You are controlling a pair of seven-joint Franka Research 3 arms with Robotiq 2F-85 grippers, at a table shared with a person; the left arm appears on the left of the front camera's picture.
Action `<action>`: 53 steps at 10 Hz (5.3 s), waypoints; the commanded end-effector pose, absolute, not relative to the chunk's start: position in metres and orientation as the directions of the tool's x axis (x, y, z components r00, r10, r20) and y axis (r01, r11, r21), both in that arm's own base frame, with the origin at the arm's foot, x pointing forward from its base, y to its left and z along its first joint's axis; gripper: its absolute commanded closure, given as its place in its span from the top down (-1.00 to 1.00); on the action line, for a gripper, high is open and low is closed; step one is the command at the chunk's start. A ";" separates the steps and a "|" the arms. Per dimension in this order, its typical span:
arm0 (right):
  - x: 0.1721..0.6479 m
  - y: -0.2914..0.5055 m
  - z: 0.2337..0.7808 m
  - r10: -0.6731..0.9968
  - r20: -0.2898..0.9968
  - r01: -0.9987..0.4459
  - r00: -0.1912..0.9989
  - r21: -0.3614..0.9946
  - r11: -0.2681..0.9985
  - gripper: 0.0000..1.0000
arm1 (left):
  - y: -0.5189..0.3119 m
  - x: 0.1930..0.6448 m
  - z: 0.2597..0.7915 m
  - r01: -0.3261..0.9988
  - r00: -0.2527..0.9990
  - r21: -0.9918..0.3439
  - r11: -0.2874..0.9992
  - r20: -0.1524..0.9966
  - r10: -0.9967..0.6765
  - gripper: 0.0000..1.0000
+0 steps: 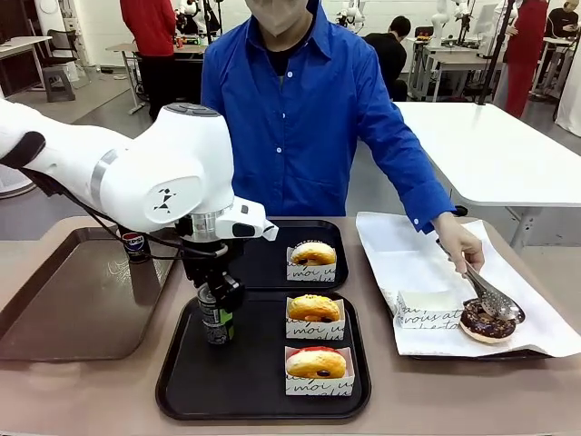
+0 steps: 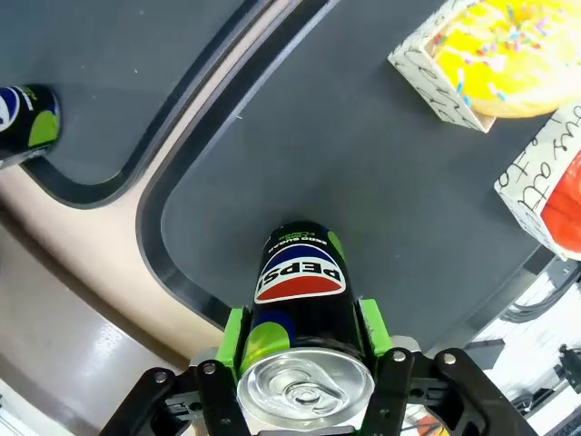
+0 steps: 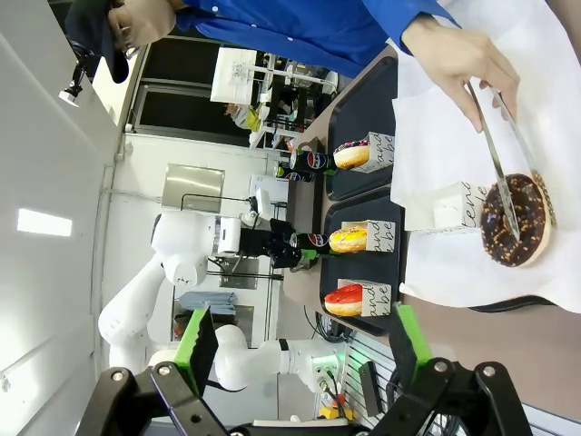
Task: Set up donuts and drinks on trays.
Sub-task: Pick up one Pepsi coke from the Handle tray and place it on the Flat Tray without a Pepsi coke.
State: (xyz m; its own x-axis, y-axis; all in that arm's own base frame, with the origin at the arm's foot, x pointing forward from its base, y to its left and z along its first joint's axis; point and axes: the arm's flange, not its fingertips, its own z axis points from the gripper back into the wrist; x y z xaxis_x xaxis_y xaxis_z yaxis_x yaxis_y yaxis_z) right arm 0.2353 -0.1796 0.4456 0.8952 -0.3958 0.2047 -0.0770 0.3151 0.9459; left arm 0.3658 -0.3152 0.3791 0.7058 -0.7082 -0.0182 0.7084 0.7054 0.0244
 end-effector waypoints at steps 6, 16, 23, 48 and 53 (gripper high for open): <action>0.236 -0.180 0.445 -0.398 0.219 -0.097 0.891 0.948 0.303 1.00 | -0.317 0.375 0.388 0.727 0.686 -0.022 0.686 -0.029 -0.727 0.81; 0.236 -0.180 0.445 -0.398 0.219 -0.097 0.891 0.948 0.303 1.00 | -0.174 0.401 0.524 0.495 0.856 0.016 0.869 0.160 -0.491 1.00; 0.236 -0.180 0.445 -0.398 0.219 -0.097 0.891 0.948 0.303 1.00 | -0.046 0.433 0.504 0.264 0.955 -0.003 0.965 0.143 -0.261 1.00; 0.236 -0.180 0.445 -0.398 0.219 -0.097 0.891 0.948 0.303 1.00 | 0.322 0.437 0.446 0.024 0.989 -0.963 0.268 0.062 0.131 1.00; 0.236 -0.180 0.445 -0.398 0.219 -0.097 0.891 0.948 0.303 1.00 | 0.317 0.432 0.431 0.042 0.987 -0.941 0.335 0.092 0.135 1.00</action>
State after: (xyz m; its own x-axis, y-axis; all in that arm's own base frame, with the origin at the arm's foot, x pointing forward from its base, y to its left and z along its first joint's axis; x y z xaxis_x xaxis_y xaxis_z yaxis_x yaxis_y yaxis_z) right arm 0.2343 -0.1805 0.4456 0.8939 -0.3992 0.2036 -0.0749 0.3148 0.9462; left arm 0.4346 0.3177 0.4331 0.9874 0.1339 0.0846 0.0373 0.3230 -0.9457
